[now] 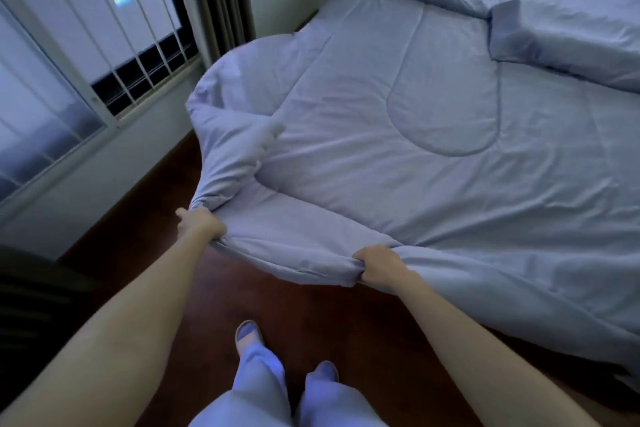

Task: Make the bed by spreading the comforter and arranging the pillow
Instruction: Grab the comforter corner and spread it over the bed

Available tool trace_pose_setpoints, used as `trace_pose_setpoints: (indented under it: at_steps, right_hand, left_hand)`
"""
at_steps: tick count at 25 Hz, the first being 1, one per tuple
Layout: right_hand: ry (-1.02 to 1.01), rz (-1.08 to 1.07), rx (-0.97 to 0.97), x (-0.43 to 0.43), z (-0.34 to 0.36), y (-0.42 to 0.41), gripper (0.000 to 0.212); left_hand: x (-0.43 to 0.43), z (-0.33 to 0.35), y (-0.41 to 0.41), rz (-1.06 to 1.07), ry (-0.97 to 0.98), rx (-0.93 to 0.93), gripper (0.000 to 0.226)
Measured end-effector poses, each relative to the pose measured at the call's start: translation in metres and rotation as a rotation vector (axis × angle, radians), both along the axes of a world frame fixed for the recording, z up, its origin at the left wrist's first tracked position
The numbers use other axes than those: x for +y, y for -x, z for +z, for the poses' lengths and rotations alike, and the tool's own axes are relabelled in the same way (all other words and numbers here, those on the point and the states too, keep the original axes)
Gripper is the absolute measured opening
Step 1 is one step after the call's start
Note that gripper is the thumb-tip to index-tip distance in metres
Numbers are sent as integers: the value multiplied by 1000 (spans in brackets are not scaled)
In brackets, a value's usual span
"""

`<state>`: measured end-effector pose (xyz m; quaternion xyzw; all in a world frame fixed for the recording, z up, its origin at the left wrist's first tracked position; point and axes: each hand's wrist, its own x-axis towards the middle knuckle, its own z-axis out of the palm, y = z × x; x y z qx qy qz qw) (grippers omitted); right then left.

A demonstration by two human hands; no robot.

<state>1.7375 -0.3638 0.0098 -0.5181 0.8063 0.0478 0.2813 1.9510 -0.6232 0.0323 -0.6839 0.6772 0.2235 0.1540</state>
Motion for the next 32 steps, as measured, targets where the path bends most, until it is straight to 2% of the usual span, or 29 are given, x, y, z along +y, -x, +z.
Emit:
trace_pose_setpoints:
  at_steps: [5, 10, 14, 15, 17, 18, 21, 23, 27, 29, 32]
  right_hand:
    - [22, -109, -29, 11, -13, -3, 13]
    - [53, -167, -51, 16, -19, 0, 14]
    - [103, -264, -71, 18, -17, 1, 15]
    - [156, -311, -70, 19, -16, 0, 22]
    - [230, -419, -112, 15, -11, -1, 42]
    - [243, -451, -140, 12, -10, 0, 48]
    - [376, -503, -199, -10, 2, 4, 49]
    - [543, -514, -232, -31, 22, 7, 38]
    - [878, -581, -398, -86, 85, 10, 18]
    - [1014, -640, -553, -110, 111, 11, 16]
    - [1124, -648, -678, -145, 142, 15, 23]
  left_hand:
    - [9, -9, -2, 70, 42, 87, 50]
    - [4, -10, -4, 59, 65, 194, 48]
    - [5, 4, 5, 24, -113, 174, 91]
    - [7, 10, 9, -20, -126, 134, 91]
    - [9, 25, 21, -187, -109, 28, 72]
    - [8, 35, 29, -273, -92, 46, 61]
    - [4, 70, 59, -494, -87, 227, 29]
    - [3, 90, 77, -566, -36, 382, 27]
    - [3, 133, 102, -530, 12, 795, 29]
    - [-6, 146, 106, -516, 65, 919, 27]
    - [-29, 162, 108, -346, 107, 1187, 21]
